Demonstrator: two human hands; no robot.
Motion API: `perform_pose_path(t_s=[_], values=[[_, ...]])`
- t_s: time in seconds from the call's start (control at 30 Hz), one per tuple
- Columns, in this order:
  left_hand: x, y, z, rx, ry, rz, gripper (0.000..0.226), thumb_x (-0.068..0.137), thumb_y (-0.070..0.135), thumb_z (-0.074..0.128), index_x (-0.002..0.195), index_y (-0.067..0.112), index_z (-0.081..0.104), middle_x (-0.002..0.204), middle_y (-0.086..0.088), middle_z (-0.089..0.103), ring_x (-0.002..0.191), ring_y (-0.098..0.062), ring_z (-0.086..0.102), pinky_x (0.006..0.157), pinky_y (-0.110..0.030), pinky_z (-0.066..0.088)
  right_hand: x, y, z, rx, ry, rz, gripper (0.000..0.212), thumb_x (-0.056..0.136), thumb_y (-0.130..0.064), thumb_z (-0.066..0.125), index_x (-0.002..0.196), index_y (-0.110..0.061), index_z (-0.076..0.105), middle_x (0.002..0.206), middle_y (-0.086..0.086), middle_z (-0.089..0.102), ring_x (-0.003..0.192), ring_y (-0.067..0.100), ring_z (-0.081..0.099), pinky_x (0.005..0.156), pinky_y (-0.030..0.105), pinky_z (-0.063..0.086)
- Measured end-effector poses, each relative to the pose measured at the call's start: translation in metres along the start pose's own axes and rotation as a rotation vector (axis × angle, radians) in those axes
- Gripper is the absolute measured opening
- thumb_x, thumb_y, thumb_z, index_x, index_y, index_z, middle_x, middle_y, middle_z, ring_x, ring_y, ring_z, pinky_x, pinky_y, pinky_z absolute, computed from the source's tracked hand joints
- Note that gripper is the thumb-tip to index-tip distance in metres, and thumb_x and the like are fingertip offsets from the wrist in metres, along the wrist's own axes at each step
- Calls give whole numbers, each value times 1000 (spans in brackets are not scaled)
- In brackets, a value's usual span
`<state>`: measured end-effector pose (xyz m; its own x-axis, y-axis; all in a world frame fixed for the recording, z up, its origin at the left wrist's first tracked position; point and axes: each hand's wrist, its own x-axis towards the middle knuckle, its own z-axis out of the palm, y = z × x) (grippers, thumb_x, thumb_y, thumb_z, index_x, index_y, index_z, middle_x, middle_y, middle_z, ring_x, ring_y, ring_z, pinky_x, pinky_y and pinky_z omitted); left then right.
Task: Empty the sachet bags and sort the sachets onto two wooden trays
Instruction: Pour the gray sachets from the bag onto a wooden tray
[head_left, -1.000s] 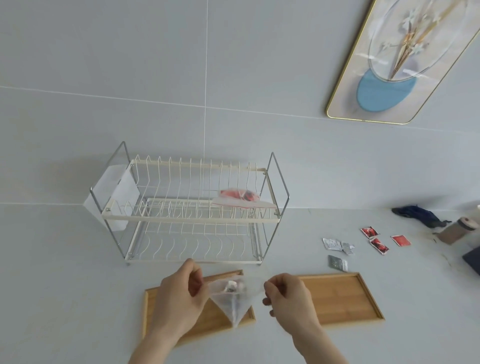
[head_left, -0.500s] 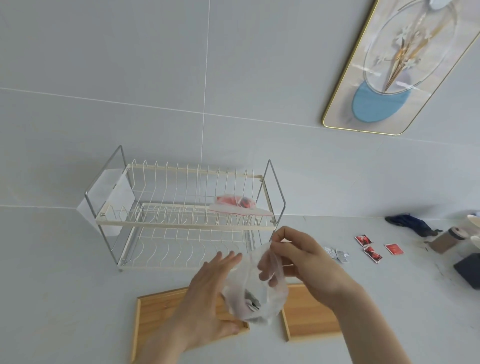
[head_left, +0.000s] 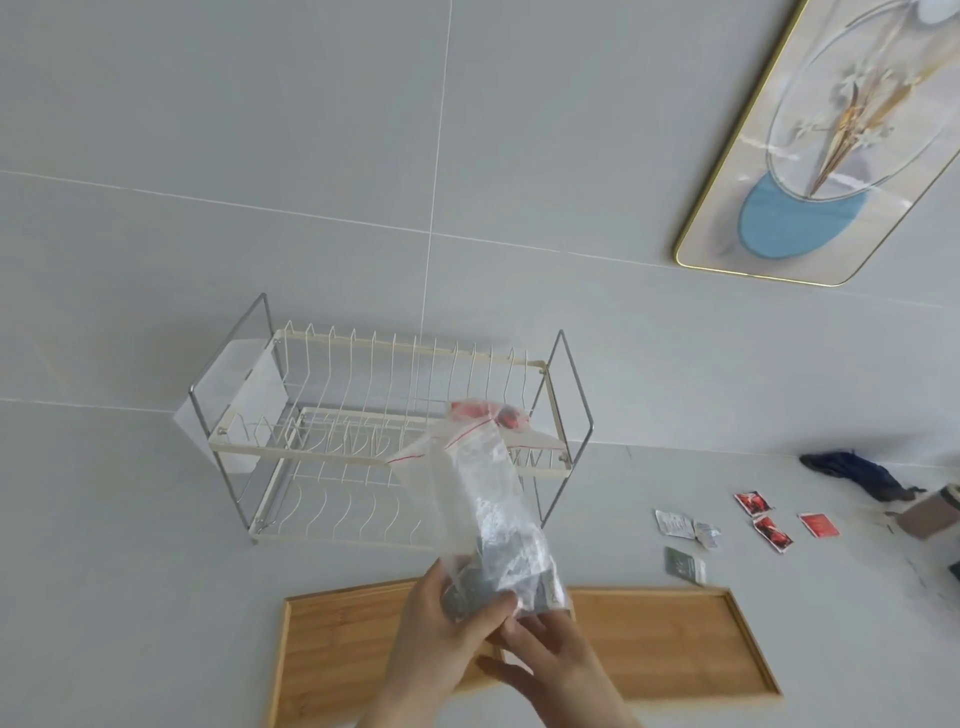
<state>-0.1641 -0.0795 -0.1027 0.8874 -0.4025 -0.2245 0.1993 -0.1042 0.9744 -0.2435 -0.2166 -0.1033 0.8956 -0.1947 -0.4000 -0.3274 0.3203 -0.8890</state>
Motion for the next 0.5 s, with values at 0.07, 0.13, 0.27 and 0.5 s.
perform_pose_path(t_s=[0.07,0.13,0.27,0.5], values=[[1,-9,0,-26,19,-51,37,74,40,86,104,25,71,99,4,80,91,-8,75,81,-28,58,8,9,9,104,94,-30,40,86,-19,79,118,2,67,113,24,75,113,40,69,103,59,51],[0,-16,-7,-5,-7,-55,50,70,59,81,108,28,72,104,7,79,99,-9,74,91,-39,58,15,14,10,157,167,-22,21,97,-5,63,116,4,66,113,28,73,113,47,67,103,60,51],[-5,-30,-31,-54,7,-75,77,50,58,90,119,33,65,110,8,77,103,-13,73,97,-46,55,22,20,-2,174,223,48,26,88,-5,69,112,4,66,110,36,68,96,46,68,92,59,56],[6,-23,-79,-185,311,14,102,53,53,85,143,46,37,142,10,53,128,-8,54,108,-37,40,37,0,-18,-352,161,-44,37,103,-7,47,108,-35,70,111,8,73,102,30,71,81,45,61]])
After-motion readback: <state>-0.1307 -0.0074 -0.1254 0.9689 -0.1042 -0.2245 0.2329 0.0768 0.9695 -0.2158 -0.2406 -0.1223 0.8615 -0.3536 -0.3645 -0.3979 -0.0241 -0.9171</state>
